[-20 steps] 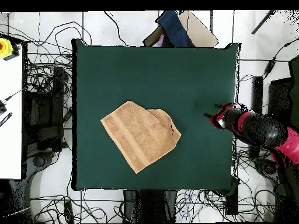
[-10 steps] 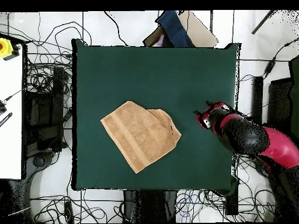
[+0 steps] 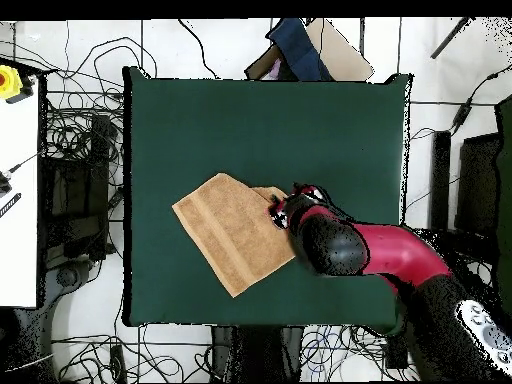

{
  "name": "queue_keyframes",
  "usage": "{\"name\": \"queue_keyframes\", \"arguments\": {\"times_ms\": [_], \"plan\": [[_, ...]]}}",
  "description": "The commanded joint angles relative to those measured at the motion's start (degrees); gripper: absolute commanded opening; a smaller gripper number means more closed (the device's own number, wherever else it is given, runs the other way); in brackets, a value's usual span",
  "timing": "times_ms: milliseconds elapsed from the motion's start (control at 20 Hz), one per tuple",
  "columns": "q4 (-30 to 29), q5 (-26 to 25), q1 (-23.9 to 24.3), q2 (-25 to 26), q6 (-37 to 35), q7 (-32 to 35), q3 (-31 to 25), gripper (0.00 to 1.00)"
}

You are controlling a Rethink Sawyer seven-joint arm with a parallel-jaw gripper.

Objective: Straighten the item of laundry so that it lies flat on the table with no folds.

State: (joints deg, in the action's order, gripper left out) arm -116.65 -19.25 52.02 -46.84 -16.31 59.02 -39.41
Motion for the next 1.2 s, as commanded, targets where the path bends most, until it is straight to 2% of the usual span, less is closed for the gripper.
{"name": "queue_keyframes", "arguments": {"times_ms": [50,150,350,450,550,850,1050,1200], "plan": [[-8.49,1.14,-10.16,-2.74,9.99,23.64,13.76,1.00],[-7.29,-0.22,-13.00,-0.31,14.35,24.31,17.97,1.00],[-2.53,-3.81,-15.84,8.29,24.35,22.02,24.57,1.00],[-0.66,-4.86,-17.55,10.30,29.22,20.65,28.52,1.00],[0.35,-5.18,-17.30,11.42,31.49,19.40,29.96,1.00],[1.39,-4.82,-15.66,12.56,32.33,17.73,29.37,1.00],[1.96,-4.33,-13.96,10.68,28.01,16.86,27.74,1.00],[3.15,-4.03,-13.46,11.98,25.91,16.30,26.70,1.00]]}}
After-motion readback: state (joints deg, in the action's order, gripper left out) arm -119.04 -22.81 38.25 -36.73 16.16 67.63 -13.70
